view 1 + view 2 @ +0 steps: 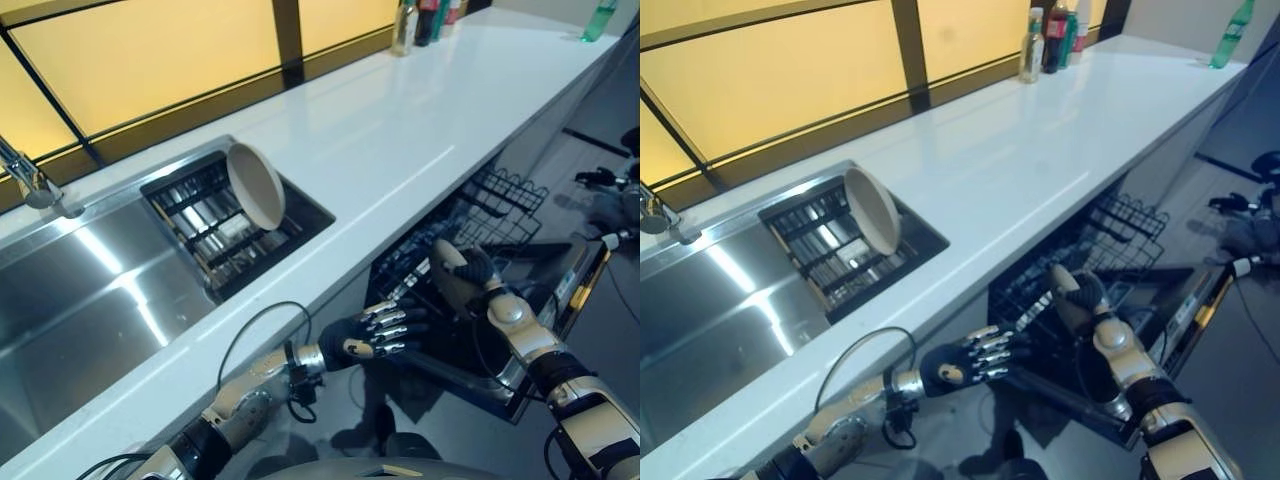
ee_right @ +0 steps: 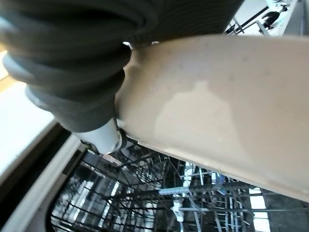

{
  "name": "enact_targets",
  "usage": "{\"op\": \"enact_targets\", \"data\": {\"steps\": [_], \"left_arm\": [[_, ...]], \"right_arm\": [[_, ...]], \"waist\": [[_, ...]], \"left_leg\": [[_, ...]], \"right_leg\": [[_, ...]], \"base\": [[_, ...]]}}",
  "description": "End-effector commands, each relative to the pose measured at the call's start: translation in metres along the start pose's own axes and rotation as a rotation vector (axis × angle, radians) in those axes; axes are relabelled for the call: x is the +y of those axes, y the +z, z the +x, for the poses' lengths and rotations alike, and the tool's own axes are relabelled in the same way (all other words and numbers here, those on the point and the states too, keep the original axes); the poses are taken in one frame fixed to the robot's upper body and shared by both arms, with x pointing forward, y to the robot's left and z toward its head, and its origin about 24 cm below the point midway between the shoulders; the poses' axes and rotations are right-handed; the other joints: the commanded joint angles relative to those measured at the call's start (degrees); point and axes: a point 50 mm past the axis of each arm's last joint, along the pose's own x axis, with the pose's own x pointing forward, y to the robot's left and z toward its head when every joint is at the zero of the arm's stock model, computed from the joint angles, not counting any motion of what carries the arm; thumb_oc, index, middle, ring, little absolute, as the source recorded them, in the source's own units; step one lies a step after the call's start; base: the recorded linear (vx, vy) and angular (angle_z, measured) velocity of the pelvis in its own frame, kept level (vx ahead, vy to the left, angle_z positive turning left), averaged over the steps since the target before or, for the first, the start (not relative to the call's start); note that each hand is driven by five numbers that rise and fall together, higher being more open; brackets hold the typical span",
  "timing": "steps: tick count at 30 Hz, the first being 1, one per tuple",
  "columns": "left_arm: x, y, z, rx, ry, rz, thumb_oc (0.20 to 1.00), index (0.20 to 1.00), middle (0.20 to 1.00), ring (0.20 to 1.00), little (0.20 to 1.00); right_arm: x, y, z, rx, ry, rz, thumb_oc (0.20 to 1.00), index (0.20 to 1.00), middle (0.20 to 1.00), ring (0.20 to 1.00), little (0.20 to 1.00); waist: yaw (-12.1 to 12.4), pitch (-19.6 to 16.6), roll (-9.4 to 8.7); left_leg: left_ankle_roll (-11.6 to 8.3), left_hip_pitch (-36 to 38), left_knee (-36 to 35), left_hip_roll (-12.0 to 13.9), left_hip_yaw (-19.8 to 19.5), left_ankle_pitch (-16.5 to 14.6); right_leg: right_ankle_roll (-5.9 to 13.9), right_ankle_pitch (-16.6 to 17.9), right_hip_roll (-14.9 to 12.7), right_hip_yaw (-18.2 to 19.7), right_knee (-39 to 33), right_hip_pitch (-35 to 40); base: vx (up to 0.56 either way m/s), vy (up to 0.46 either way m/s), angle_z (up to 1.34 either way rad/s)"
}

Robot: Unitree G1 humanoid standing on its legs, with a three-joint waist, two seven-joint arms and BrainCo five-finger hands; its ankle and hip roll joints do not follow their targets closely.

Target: Pick up plates and place into dishwasher.

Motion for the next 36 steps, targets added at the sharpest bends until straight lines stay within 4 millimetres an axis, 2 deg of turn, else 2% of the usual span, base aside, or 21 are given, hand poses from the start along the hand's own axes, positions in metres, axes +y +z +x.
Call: {"op": "enact_targets", "data": {"steps": [1,6,11,16,27,28,29,30,36], "left_arm": [[-0.017,0.008,0.01,-0.082,-0.11,0.042,1.0,1.0,1.0,1.0,1.0],[-0.02,0.022,0.011,-0.103,-0.156,0.104,1.0,1.0,1.0,1.0,1.0],[-0.024,0.027,0.01,-0.101,-0.175,0.144,1.0,1.0,1.0,1.0,1.0],[-0.023,0.026,0.009,-0.106,-0.166,0.123,1.0,1.0,1.0,1.0,1.0],[-0.026,0.017,0.007,-0.088,-0.167,0.082,1.0,1.0,1.0,1.0,1.0],[-0.026,0.015,0.006,-0.088,-0.165,0.078,1.0,1.0,1.0,1.0,1.0],[-0.026,0.014,0.005,-0.088,-0.162,0.072,1.0,1.0,1.0,1.0,1.0],[-0.026,0.012,0.005,-0.088,-0.161,0.068,1.0,1.0,1.0,1.0,1.0],[-0.028,0.01,0.004,-0.095,-0.162,0.054,1.0,1.0,1.0,1.0,1.0]], "right_arm": [[-0.031,0.039,0.02,-0.155,-0.095,-0.074,0.2,0.2,0.2,0.2,0.2],[-0.037,0.04,0.026,-0.155,-0.107,-0.097,0.2,0.2,0.2,0.2,0.2],[-0.043,0.043,0.029,-0.168,-0.085,-0.11,0.2,0.2,0.2,0.2,0.2],[-0.047,0.039,0.028,-0.165,-0.032,-0.027,0.2,0.2,0.2,0.2,0.2],[-0.058,0.019,0.026,-0.079,-0.039,-0.008,0.2,0.2,0.2,0.2,0.2],[-0.058,0.019,0.026,-0.077,-0.038,-0.014,0.219,0.219,0.219,0.219,0.219],[-0.057,0.017,0.025,-0.072,-0.043,-0.028,0.551,0.551,0.551,0.551,0.551],[-0.057,0.016,0.025,-0.07,-0.047,-0.04,1.0,1.0,1.0,1.0,1.0],[-0.058,0.014,0.023,-0.062,-0.067,-0.075,1.0,1.0,1.0,1.0,1.0]], "waist": [[1.6,0.5,0.17],[2.6,2.0,0.81],[3.1,2.3,1.55],[3.0,2.5,1.86],[3.5,2.0,2.77],[3.5,1.9,2.79],[3.5,1.8,2.84],[3.4,1.8,2.89],[3.0,1.8,3.31]], "left_leg": [[0.82,-10.4,7.3,3.7,-1.5,0.2],[0.23,-11.8,7.8,4.1,-2.5,1.0],[-0.08,-12.0,7.5,4.2,-3.1,1.5],[-0.36,-11.7,7.6,4.5,-3.3,1.5],[-0.92,-10.6,8.5,4.8,-3.3,1.0],[-0.95,-10.5,8.6,4.9,-3.3,1.0],[-0.99,-10.4,8.7,4.9,-3.3,0.9],[-1.02,-10.3,8.8,5.0,-3.3,0.9],[-1.13,-10.0,9.0,5.0,-3.1,0.8]], "right_leg": [[3.53,-11.2,-3.4,-2.3,11.4,-1.2],[3.24,-11.2,-3.5,-3.3,11.5,-1.5],[3.2,-11.4,-3.8,-4.0,11.7,-1.4],[3.08,-11.7,-3.9,-4.1,12.1,-1.1],[3.02,-12.4,-4.1,-3.8,12.4,0.5],[3.04,-12.4,-4.1,-3.8,12.5,0.6],[3.08,-12.5,-4.2,-3.7,12.5,0.7],[3.07,-12.6,-4.1,-3.6,12.6,0.8],[3.17,-12.8,-4.2,-3.3,12.8,1.1]], "base": [[-0.02,-0.057,0.09],[-0.02,-0.031,0.14],[0.01,0.0,0.06],[0.04,0.008,0.09],[0.06,-0.001,0.01],[0.07,0.006,0.0],[0.07,0.003,-0.01],[0.07,0.002,0.0],[0.02,0.004,0.0]]}}
